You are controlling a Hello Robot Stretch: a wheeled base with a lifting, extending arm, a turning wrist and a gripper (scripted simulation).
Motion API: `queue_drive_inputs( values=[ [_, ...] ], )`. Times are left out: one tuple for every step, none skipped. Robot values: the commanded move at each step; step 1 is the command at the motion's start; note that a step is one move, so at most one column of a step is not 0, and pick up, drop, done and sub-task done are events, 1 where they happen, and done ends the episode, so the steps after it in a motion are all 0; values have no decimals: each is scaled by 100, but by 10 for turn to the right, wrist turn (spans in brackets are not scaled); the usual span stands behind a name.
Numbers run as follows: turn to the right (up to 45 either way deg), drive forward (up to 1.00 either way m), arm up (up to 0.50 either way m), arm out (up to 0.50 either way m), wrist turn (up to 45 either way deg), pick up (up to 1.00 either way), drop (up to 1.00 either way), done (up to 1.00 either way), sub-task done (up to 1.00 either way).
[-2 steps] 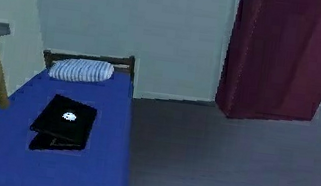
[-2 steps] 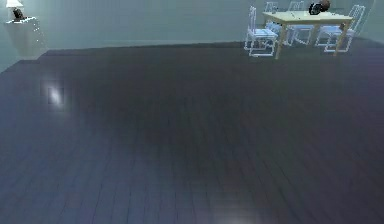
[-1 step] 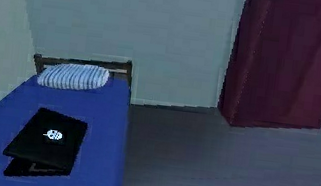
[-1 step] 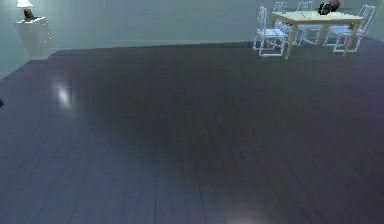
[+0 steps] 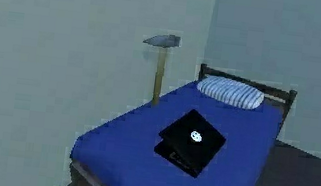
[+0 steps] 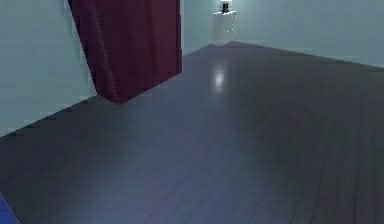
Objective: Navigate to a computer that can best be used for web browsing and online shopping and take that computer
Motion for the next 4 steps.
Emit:
queue_drive_inputs(
  values=[
    [-450,0,0,0,0,0,0,0,0],
    [-300,0,0,0,0,0,0,0,0],
    [450,0,0,0,0,0,0,0,0],
    [450,0,0,0,0,0,0,0,0]
  ],
)
